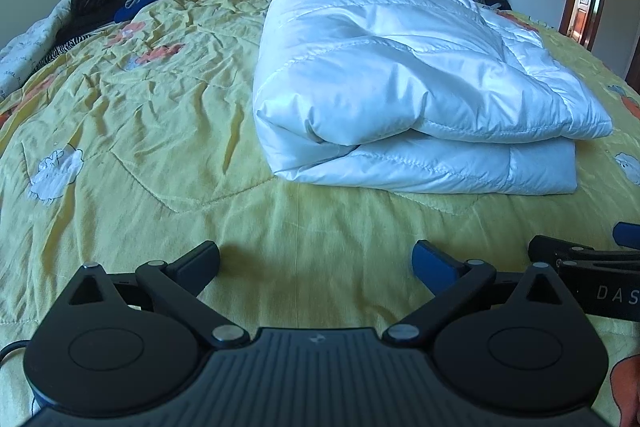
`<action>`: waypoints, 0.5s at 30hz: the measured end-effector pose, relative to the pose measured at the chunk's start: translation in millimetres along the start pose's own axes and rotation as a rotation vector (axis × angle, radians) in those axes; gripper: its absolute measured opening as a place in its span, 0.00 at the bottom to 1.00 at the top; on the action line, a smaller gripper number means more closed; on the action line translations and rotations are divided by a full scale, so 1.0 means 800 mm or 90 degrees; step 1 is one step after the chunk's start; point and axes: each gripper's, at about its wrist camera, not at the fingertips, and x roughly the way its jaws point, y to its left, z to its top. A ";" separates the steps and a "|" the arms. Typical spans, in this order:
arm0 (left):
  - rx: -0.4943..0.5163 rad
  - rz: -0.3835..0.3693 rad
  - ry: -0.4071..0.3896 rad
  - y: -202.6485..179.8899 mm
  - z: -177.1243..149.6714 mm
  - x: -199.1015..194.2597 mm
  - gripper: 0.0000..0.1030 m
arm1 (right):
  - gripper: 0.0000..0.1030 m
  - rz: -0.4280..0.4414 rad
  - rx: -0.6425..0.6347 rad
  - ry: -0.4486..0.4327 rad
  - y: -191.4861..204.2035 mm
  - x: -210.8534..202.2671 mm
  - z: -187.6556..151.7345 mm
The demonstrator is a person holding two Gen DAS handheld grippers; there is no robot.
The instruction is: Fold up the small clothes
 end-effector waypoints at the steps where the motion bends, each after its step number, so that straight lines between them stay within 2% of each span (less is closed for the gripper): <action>1: -0.001 0.000 0.001 0.000 0.000 0.000 1.00 | 1.00 -0.001 0.000 0.004 0.001 0.000 0.001; 15: -0.001 -0.001 0.011 0.001 0.003 0.001 1.00 | 1.00 0.002 -0.004 0.004 0.000 -0.001 0.000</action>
